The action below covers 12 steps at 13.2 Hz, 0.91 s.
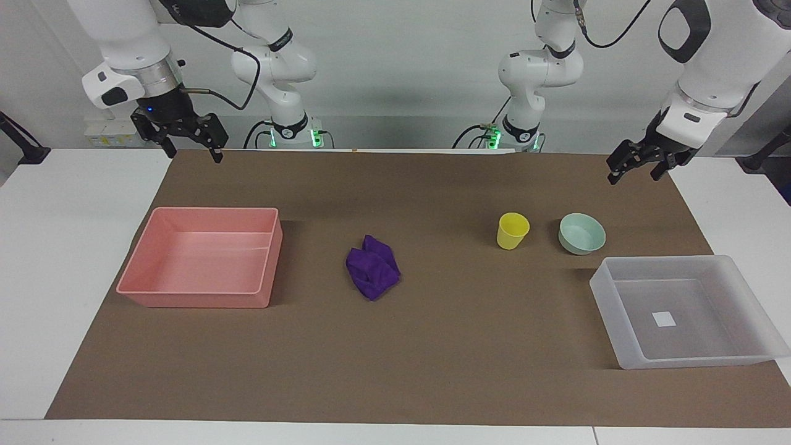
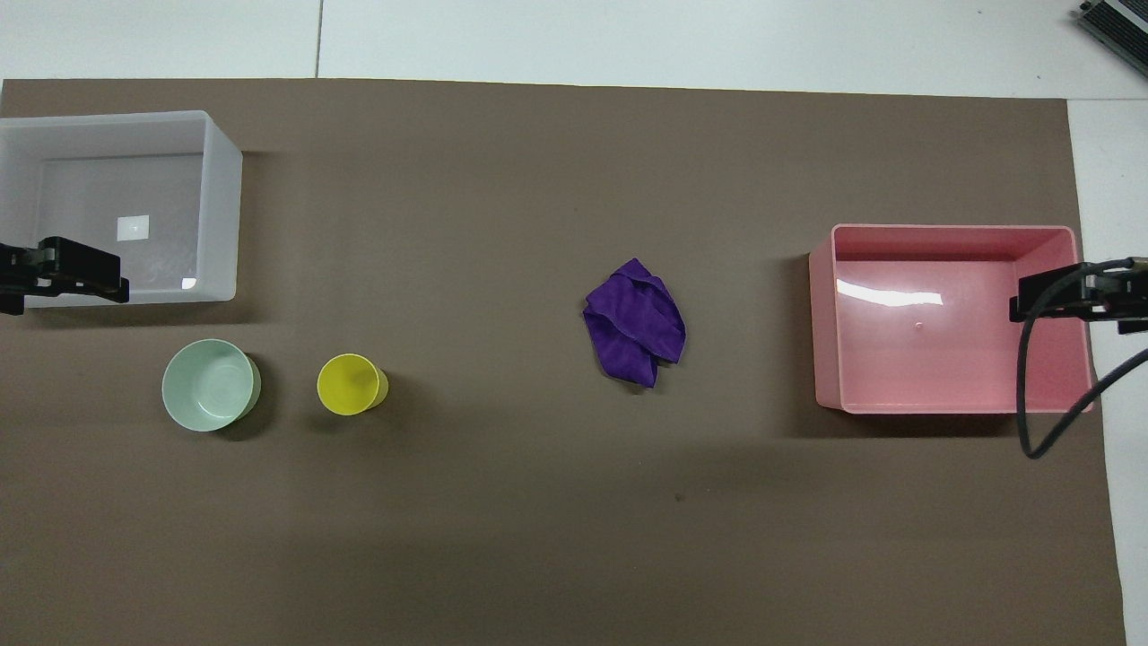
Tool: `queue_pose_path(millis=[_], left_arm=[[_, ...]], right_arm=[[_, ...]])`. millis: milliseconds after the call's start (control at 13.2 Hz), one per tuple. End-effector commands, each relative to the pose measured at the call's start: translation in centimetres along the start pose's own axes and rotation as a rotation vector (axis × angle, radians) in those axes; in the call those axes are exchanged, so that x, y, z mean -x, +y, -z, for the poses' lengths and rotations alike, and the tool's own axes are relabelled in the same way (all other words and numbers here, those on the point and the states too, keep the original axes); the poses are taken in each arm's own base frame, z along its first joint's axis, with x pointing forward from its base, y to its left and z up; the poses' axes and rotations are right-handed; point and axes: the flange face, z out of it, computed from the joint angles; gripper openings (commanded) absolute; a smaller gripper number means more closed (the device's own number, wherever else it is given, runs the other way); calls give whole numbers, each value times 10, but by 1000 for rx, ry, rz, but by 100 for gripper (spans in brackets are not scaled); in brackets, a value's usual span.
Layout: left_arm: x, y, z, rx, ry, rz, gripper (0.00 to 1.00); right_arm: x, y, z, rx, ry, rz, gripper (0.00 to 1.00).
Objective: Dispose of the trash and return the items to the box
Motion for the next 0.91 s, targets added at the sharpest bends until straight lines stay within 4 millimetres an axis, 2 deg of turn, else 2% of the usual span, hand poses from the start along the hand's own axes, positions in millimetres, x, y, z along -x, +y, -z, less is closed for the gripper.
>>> queue_pose_path(millis=[0,152,380,456,532,608,684,835], left_arm=[[2,-2,-2,8,-17,-8,100],[4,-4,-4,6,-32,-5,100],[7,-7,-10,3,-73,-2,100],[7,-9,-12,2,-78,3,100],[8,-13,-16,0,-93,9,100],[11,-27,-24,1,-109,34,100],[14,-37,-37,2,-132,45,100],[23,-59,-68,10,-152,22,100]], right_arm=[[5,2,1,-11,0,21,100],[15,-3,-9,-11,-11,26,100],[10,-15,-12,-17,60,55,100],[13,-36,-23,-21,65,89,100],[15,-47,-33,-27,93,106,100],[16,-64,-47,-31,107,128,100],[13,-85,-58,-37,120,138,100],[3,-140,-91,-68,159,123,100]])
